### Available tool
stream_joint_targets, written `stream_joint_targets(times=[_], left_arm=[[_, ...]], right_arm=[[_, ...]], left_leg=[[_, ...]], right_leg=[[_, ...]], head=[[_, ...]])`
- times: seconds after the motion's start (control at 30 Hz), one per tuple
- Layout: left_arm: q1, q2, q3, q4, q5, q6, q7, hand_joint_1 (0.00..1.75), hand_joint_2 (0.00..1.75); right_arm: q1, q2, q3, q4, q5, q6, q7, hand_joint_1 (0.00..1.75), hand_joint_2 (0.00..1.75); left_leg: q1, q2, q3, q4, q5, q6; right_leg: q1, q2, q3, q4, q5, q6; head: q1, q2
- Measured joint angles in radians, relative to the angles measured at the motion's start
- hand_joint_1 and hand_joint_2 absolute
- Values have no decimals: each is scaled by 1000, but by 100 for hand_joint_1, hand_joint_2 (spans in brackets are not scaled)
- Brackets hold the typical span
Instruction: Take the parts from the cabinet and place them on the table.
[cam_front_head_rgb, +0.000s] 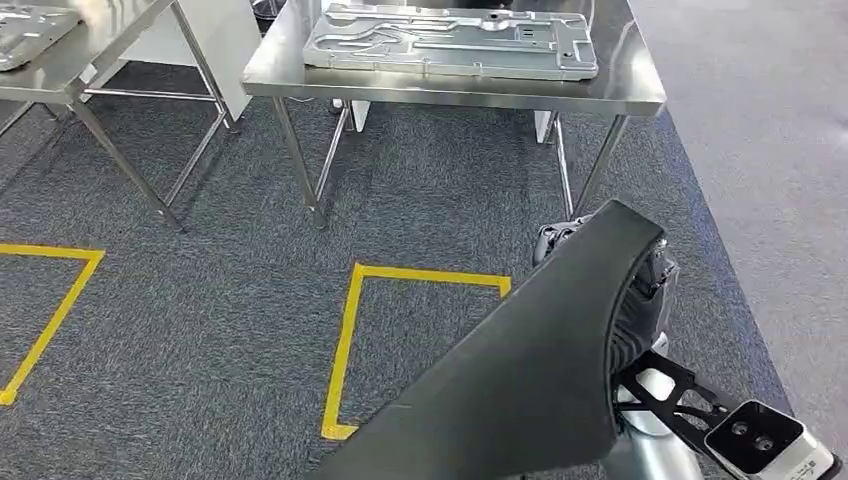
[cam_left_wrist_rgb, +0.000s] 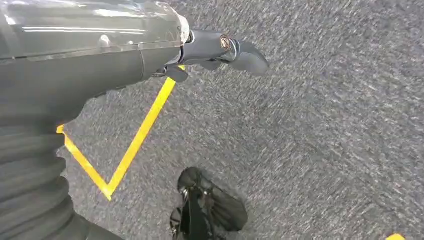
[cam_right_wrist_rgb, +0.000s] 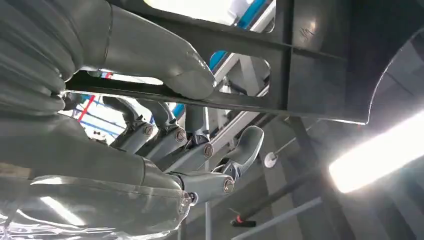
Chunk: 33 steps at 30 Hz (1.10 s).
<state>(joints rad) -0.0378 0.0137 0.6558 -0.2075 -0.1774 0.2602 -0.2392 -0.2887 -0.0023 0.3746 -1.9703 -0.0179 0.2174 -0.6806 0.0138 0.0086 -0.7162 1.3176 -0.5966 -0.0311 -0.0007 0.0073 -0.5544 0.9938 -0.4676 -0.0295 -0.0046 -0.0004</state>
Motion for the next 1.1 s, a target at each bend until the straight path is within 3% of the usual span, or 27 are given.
stream_joint_targets(times=[0.03, 0.1, 0.13, 0.17, 0.27, 0.3, 0.33, 0.37, 0.43, 0.47, 0.5, 0.53, 0.6, 0.63, 0.67, 0.7, 0.8, 0.83, 0.87, 0.9, 0.97, 1.0, 1.03, 1.07, 1.1], left_arm=[[1, 0, 0, 0, 0, 0, 0, 0, 175], [1, 0, 1, 0, 0, 0, -1, 0, 175], [2, 0, 1, 0, 0, 0, -2, 0, 175], [1, 0, 2, 0, 0, 0, -2, 0, 175], [-1, 0, 2, -1, 0, -2, -5, 0, 175], [-2, 0, 2, -1, 0, -2, -6, 0, 175], [-2, -2, 2, -2, -1, -3, -7, 0, 175], [-2, -2, 2, -2, -2, -4, -7, 0, 175], [-3, -3, 2, -2, -3, -4, -7, 0, 175], [-2, -3, 2, -2, -3, -4, -7, 0, 175], [-2, -3, 2, -2, -3, -4, -7, 0, 175], [-2, -3, 2, -2, -3, -4, -7, 0, 175], [-2, -4, 2, -2, -7, -5, -7, 0, 175], [-2, -5, 2, -2, -8, -5, -8, 0, 175], [-1, -4, 2, -2, -10, -5, -8, 0, 175], [-1, -4, 2, -2, -11, -5, -10, 0, 175], [-5, -4, 4, -2, -15, -7, -12, 0, 175], [-7, -4, 5, -3, -18, -9, -13, 0, 175], [-8, -5, 6, -4, -21, -11, -13, 0, 175], [-7, -5, 8, -4, -22, -11, -13, 0, 175], [-1, -4, 10, -4, -22, -13, -13, 0, 175], [2, -4, 11, -4, -23, -14, -13, 0, 175], [3, -4, 11, -4, -22, -14, -13, 0, 175], [3, -4, 11, -4, -23, -16, -13, 0, 175], [3, -4, 12, -4, -23, -16, -13, 0, 175]], right_arm=[[1, 0, 0, 0, 0, 0, 0, 175, 175], [1, 0, 0, -1, 0, 0, 0, 175, 175], [1, 0, 0, -1, 0, 0, 0, 175, 175], [0, 0, 0, -1, 0, 0, 0, 175, 175], [3, 0, 0, -4, -3, 3, 0, 175, 175], [2, 0, -1, -5, -6, 6, 0, 175, 175], [3, 0, -2, -9, -9, 10, 0, 175, 175], [0, 0, -3, -11, -14, 15, 0, 175, 175], [4, 0, -9, -11, -21, 15, 0, 175, 175], [6, 0, -10, -11, -22, 16, 0, 175, 175], [9, 0, -12, -11, -23, 18, 0, 175, 175], [10, 0, -14, -11, -24, 18, 0, 175, 175], [10, 0, -18, -12, -24, 18, 0, 175, 175], [10, 0, -18, -13, -24, 18, 0, 175, 175], [9, 0, -19, -15, -24, 18, 0, 175, 175], [8, 0, -19, -16, -22, 18, 0, 175, 175], [10, 0, -23, -21, -7, 16, 0, 175, 175], [12, 0, -23, -26, -4, 14, 0, 175, 175], [9, 0, -23, -29, -2, 14, 0, 175, 175], [9, 1, -23, -30, -2, 14, 0, 175, 175], [12, 3, -23, -30, 0, 14, 0, 175, 175], [12, 3, -23, -30, 0, 14, 0, 175, 175], [13, 3, -23, -30, 0, 14, 0, 175, 175], [13, 3, -23, -30, 1, 14, 0, 175, 175], [13, 3, -23, -30, 1, 14, 0, 175, 175]], left_leg=[[0, 0, 9, -38, 39, 1], [0, 0, 81, -217, 154, 8], [-1, -1, 110, -286, 175, 16], [-10, -3, 120, -295, 158, 21], [-10, -1, 122, -302, 149, 37], [-4, 1, 128, -311, 151, 44], [-1, 5, 135, -318, 152, 48], [-1, 9, 140, -320, 149, 54], [-1, 19, 146, -320, 141, 60], [-1, 25, 149, -320, 137, 60], [-1, 31, 154, -320, 132, 59], [-1, 37, 162, -320, 127, 58], [-1, 50, 185, -320, 111, 51], [-1, 57, 196, -320, 102, 46], [-10, 60, 201, -318, 95, 36], [-11, 65, 200, -316, 91, 31], [-11, 99, 213, -323, 81, 15], [-4, 77, 213, -315, 70, 9], [-3, 36, 199, -278, 50, 6], [-1, 15, 164, -211, 17, 5], [-2, 2, 65, -37, -46, 2], [-2, 2, 32, 6, -44, 2], [-2, 2, 25, -4, -17, 4], [-2, 2, 40, -57, 30, 9], [-2, 2, 73, -145, 89, 14]], right_leg=[[0, 3, 6, 1, -6, 1], [1, 5, 26, 4, -21, 5], [1, 5, 33, 4, -30, 9], [8, 6, 33, 7, -33, 15], [3, 10, 30, 2, -37, 30], [8, 12, 34, 1, -41, 37], [3, 9, 33, 17, -50, 42], [4, 5, 9, 63, -74, 46], [-4, 4, -92, 237, -143, 54], [-6, 4, -139, 308, -158, 57], [-8, 3, -164, 333, -149, 59], [-11, 0, -166, 314, -116, 61], [-13, -22, -104, 151, 2, 58], [-12, -57, -67, 60, 49, 53], [2, -96, -56, 36, 32, 52], [4, -86, -55, 28, 31, 40], [5, -55, -57, 23, 27, 23], [-2, -50, -50, 17, 28, 16], [-3, -44, -46, 15, 26, 11], [-2, -40, -44, 15, 23, 5], [1, -24, -41, 16, 18, -1], [3, -16, -38, 16, 16, -2], [4, -9, -33, 16, 12, -1], [6, -3, -25, 16, 8, 0], [8, 0, -15, 16, 2, 0]], head=[[0, 0], [0, 0], [0, 0], [0, 0], [1, 0], [0, 0], [1, 0], [1, 0], [0, 0], [0, 0], [0, 0], [0, 0], [0, 0], [0, 0], [1, 0], [0, 0], [0, 0], [0, 0], [0, 0], [0, 0], [0, 0], [0, 0], [0, 0], [0, 0], [0, 0]])
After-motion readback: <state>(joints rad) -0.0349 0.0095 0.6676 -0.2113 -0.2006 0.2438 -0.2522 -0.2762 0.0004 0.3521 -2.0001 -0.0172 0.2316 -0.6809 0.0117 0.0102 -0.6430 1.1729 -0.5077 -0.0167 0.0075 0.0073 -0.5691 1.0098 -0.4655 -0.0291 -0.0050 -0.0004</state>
